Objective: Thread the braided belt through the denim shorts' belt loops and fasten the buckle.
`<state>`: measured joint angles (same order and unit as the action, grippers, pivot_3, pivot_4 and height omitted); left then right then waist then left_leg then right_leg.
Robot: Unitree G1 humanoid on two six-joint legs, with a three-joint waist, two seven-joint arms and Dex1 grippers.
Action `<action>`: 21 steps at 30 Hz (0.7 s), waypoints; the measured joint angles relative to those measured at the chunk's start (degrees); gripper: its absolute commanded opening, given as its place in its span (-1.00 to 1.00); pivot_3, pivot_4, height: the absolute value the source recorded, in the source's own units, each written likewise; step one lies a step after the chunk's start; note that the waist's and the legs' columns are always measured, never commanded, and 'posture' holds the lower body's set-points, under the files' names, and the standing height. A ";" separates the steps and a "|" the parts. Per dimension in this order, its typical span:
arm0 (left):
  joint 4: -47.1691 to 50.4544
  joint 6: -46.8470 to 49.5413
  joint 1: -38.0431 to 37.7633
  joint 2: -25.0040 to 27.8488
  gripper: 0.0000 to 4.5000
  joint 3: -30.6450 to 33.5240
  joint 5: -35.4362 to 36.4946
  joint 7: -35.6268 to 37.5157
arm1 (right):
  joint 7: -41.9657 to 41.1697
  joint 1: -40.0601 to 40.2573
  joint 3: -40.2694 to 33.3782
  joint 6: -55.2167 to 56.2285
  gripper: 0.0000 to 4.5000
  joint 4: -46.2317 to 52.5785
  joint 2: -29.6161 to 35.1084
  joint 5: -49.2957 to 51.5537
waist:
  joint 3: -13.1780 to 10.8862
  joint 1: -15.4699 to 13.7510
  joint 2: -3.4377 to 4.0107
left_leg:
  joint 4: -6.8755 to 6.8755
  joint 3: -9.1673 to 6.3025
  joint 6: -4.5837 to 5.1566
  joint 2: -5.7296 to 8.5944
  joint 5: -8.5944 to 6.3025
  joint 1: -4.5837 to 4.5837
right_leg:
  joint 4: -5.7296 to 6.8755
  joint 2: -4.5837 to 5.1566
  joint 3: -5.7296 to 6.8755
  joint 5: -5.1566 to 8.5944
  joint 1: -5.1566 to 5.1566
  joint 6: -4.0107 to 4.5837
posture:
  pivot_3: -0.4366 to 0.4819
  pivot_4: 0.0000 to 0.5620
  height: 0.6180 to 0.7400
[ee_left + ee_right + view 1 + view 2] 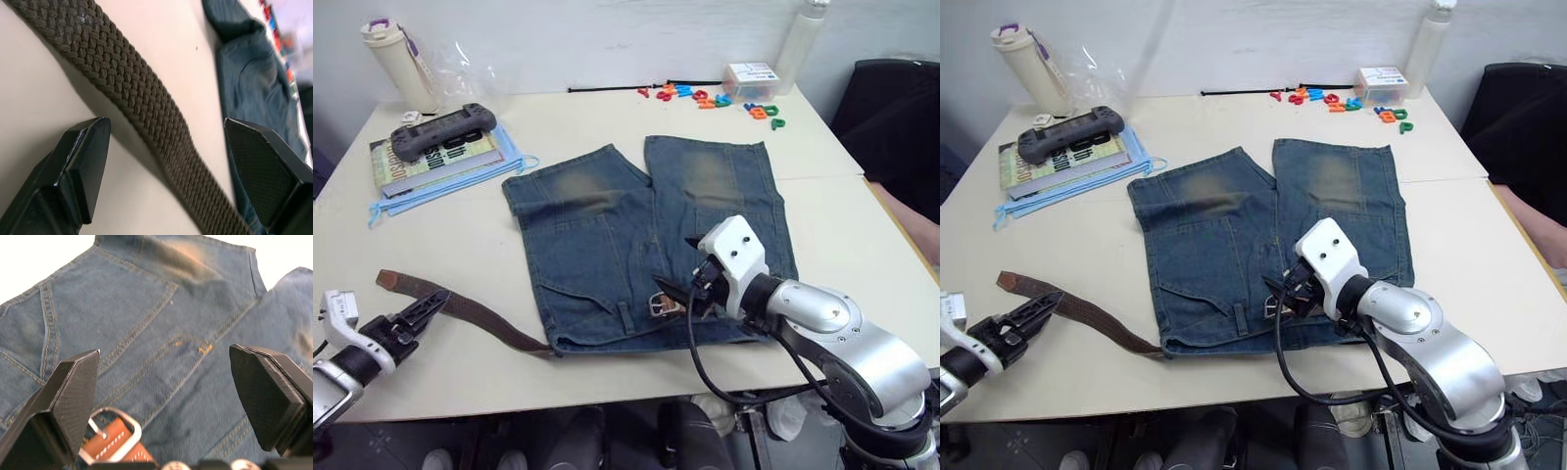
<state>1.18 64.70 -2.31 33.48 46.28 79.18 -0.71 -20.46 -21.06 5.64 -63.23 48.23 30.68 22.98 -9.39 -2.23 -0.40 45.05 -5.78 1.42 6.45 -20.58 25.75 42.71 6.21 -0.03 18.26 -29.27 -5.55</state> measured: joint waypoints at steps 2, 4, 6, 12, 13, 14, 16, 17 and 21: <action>-0.64 -1.20 2.95 -2.52 0.83 -0.33 1.01 -3.99 | 0.04 -0.06 0.50 0.43 1.00 -0.03 0.06 -0.27 | 0.04 -0.64 0.01 | -0.02 -0.01 0.02 -0.01 -0.01 -0.21 | -0.01 0.00 0.02 0.00 0.23 0.00 | -0.05 -0.47 -0.32; -0.90 -1.98 4.44 -4.09 0.83 -0.36 1.79 -7.11 | 0.09 -0.07 0.59 0.50 1.00 -0.03 0.11 -0.36 | 0.05 -0.84 0.05 | -0.10 -0.02 0.12 -0.01 -0.07 -0.55 | -0.12 0.00 0.03 0.01 0.60 0.00 | -0.05 -0.47 -0.32; -0.80 -2.77 5.60 -5.60 0.83 -0.48 2.16 -10.08 | 0.21 -0.28 0.60 0.50 1.00 -0.03 0.21 -0.49 | 0.24 -0.87 0.27 | -0.16 -0.08 0.16 0.00 -0.10 -0.75 | -0.24 0.00 0.08 0.01 0.83 -0.01 | -0.05 -0.47 -0.32; 0.66 -5.35 6.12 -8.32 -0.13 -1.24 2.89 -17.48 | 0.63 -0.51 0.59 0.45 1.00 -0.02 0.22 -0.49 | 0.42 -1.02 0.48 | -0.14 -0.08 0.14 0.02 -0.08 -0.70 | -0.24 0.01 0.07 0.00 0.81 -0.03 | -0.05 -0.47 -0.32; 0.79 -5.78 6.16 -8.75 -0.35 -1.39 3.20 -18.97 | 0.74 -0.51 0.59 0.43 1.00 -0.02 0.22 -0.48 | 0.43 -1.12 0.47 | -0.12 -0.09 0.10 0.03 -0.06 -0.68 | -0.26 0.01 0.07 0.00 0.80 -0.03 | -0.05 -0.47 -0.32; 0.82 -6.00 6.16 -8.98 -0.58 -1.58 3.46 -19.93 | 0.81 -0.51 0.59 0.42 1.00 -0.02 0.22 -0.48 | 0.43 -1.19 0.46 | -0.12 -0.08 0.08 0.04 -0.05 -0.67 | -0.27 0.01 0.06 0.00 0.80 -0.04 | -0.05 -0.47 -0.32; 1.30 -6.50 6.22 -9.89 -0.97 -2.05 4.06 -22.20 | 0.99 -0.51 0.58 0.36 1.00 -0.01 0.21 -0.46 | 0.43 -1.44 0.46 | -0.12 -0.08 0.08 0.06 -0.05 -0.65 | -0.36 0.02 0.06 -0.02 0.82 -0.07 | -0.05 -0.47 -0.32; 1.69 -6.84 6.29 -10.35 -0.99 -2.28 4.65 -23.23 | 1.08 -0.51 0.57 0.32 1.00 -0.01 0.21 -0.46 | 0.43 -1.61 0.45 | -0.12 -0.09 0.08 0.06 -0.05 -0.64 | -0.40 0.02 0.06 -0.03 0.82 -0.09 | -0.05 -0.47 -0.32; 2.85 -7.95 6.35 -11.00 -0.99 -3.62 6.78 -25.34 | 1.26 -0.51 0.56 0.11 1.00 0.01 0.21 -0.43 | 0.45 -2.10 0.41 | -0.13 -0.08 0.08 0.07 -0.04 -0.60 | -0.59 0.02 0.05 -0.09 0.85 -0.20 | -0.05 -0.47 -0.32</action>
<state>4.03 56.76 4.04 22.48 42.67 85.95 -26.05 -19.20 -21.57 6.20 -63.11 48.25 30.89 22.55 -8.94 -4.33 0.02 44.92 -5.86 1.50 6.52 -20.63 25.15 42.12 6.23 0.03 18.17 -28.42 -5.75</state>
